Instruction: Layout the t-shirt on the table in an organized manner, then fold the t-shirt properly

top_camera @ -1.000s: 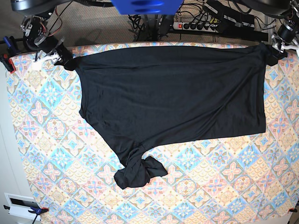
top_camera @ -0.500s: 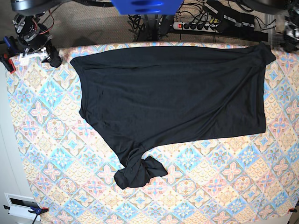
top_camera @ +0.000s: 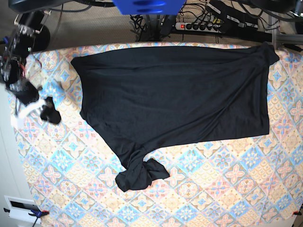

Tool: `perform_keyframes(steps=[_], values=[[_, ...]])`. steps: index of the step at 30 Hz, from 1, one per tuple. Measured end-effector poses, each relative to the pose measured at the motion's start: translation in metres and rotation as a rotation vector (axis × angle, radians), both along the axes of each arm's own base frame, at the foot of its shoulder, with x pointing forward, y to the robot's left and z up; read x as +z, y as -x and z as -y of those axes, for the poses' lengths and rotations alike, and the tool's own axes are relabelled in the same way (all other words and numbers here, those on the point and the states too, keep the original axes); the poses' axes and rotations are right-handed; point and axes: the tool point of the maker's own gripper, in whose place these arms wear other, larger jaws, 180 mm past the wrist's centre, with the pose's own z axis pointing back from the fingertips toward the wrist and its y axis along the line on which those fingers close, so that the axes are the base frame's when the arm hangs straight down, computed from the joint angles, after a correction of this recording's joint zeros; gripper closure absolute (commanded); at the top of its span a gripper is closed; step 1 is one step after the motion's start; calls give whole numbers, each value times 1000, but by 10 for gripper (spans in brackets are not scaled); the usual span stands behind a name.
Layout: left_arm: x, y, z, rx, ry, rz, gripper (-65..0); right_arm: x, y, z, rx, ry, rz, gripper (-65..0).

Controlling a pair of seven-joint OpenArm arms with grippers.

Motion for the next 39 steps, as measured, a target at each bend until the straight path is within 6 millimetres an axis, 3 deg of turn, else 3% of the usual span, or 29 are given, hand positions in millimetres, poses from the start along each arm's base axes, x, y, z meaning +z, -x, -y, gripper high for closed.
perform_keyframes(steps=[4, 7, 10, 14, 19, 23, 25, 27, 32, 39], values=[[-9, -14, 12, -48, 4, -31, -437, -36, -37, -35, 205, 18, -86, -280], [-12, -23, 17, -56, 11, -24, -437, -35, -67, -58, 336, 9, -49, -280], [-20, -19, 18, -48, 19, -50, -437, -36, -91, -57, 344, -1, -62, -280], [-21, -17, 17, -41, 16, -60, -437, -64, -99, -59, 351, 26, -159, -280], [-21, -15, 17, -39, 16, -63, -437, -77, -125, -83, 378, 74, -135, -280], [-29, -10, 22, -34, 37, -73, -437, -116, -105, -82, 426, 134, -181, -279], [-32, -7, 23, -33, 41, -84, -437, -123, -102, -74, 399, 126, -172, -279], [-32, -7, 23, -29, 44, -74, -437, -123, -105, -73, 398, 137, -169, -279], [-37, -6, 27, -29, 59, -79, -437, -127, -110, -104, 448, 146, -142, -279], [-43, -5, 33, -25, 78, -82, -437, -127, -107, -98, 492, 189, -141, -279]])
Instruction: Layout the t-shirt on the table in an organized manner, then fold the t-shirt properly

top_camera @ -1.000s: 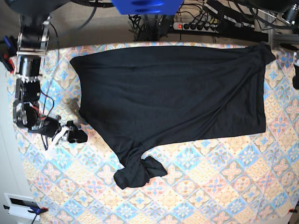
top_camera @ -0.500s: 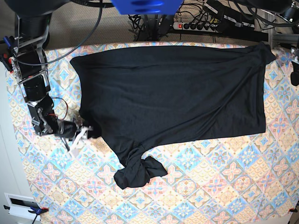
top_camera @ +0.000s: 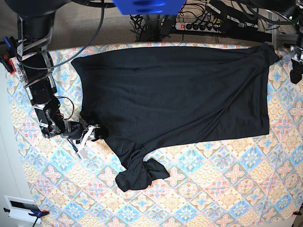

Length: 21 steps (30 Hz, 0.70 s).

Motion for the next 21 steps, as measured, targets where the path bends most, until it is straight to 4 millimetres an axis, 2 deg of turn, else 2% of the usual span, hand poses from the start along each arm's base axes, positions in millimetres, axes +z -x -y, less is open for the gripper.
perform_keyframes(steps=[4, 6, 10, 11, 13, 17, 21], values=[[1, 0, -1, 0, -3, 2, -437, 0, 0, -2, 4, -3, 1, -279], [1, 0, -1, 0, -4, 2, -437, -1, -1, -17, 13, -23, 0, -279], [1, 0, -1, -1, -3, -1, -437, 0, -1, -66, 69, -89, 6, -279], [0, 0, -1, -2, -3, -1, -437, -1, 1, -73, 83, -95, -2, -279], [0, -1, 0, -4, -3, -2, -437, -1, 2, -72, 88, -97, -3, -280], [0, -2, 1, -9, -1, -1, -437, -1, 2, -56, 68, -80, -1, -280], [0, -2, 1, -8, -1, -1, -437, 0, 0, -59, 65, -81, 1, -280]])
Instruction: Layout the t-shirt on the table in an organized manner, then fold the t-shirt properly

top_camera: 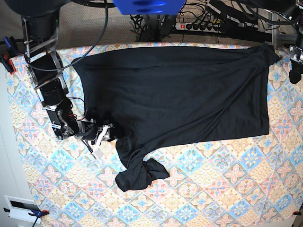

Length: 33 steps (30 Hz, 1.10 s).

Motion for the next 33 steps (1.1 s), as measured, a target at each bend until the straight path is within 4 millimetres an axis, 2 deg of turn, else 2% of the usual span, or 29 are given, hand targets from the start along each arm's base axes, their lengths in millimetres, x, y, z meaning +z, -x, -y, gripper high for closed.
perform_keyframes(steps=[7, 10, 14, 19, 22, 25, 27, 30, 33], values=[[0, 0, 0, 0, 0, 0, -437, 0, 0, 0, -4, -4, 3, -265], [-1, -2, 2, -8, 2, -2, -437, -1, -1, 1, -8, 1, 1, -172], [-5, -11, 13, -54, 12, -12, -437, -4, 2, 3, -7, 14, -10, -2], [1, -37, 22, -93, 24, 32, -437, -8, -2, 8, -51, 31, -23, -5], [7, -63, 28, -118, 10, 60, -437, -7, -3, 8, -55, 30, -16, 0], [4, -84, 27, -123, -13, 22, -437, -7, -4, 8, -60, 24, -10, 0], [-6, -102, 23, -103, 20, 10, -437, -7, -4, 7, -62, 23, -11, 0], [-32, -120, 28, -100, 96, -61, -437, -7, -4, 8, -65, 25, -11, 0], [-38, -138, 25, -60, 104, -54, -437, -6, -4, 8, -63, 23, -9, 0]])
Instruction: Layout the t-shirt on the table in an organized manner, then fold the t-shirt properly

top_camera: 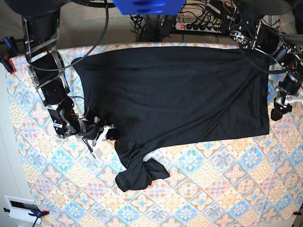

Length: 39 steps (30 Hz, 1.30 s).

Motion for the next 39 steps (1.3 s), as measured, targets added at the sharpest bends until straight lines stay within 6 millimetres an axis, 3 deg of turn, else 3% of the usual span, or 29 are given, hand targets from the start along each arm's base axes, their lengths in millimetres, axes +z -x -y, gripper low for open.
perform_keyframes(steps=[2, 7, 12, 17, 21, 26, 30, 34, 39], values=[[0, -14, -8, 29, -20, 9, -437, 0, 0, 0, -1, -1, -1, 0], [-22, -38, -2, 46, -40, -16, -437, 0, 0, 0, 1, 2, 0, 0], [-34, -40, 2, 42, -29, -37, -437, 0, 0, 0, 0, 2, -1, 0], [-14, -45, -14, 44, -37, -3, -437, -1, 0, 1, -2, 4, -1, 0], [8, -53, -28, 60, 77, 50, -437, 0, 0, 1, -4, 1, -2, 0], [-2, -48, -20, 69, 327, 22, -437, -1, 0, 1, -2, 2, -4, 0], [29, -51, -34, 107, 453, 104, -436, -2, -1, 3, -19, 9, -12, 0], [55, -54, -56, 133, 439, 142, -436, -2, -1, 3, -21, 10, -13, 0], [82, -66, -57, 86, 435, 194, -436, -2, -1, 3, -21, 10, -12, 0]])
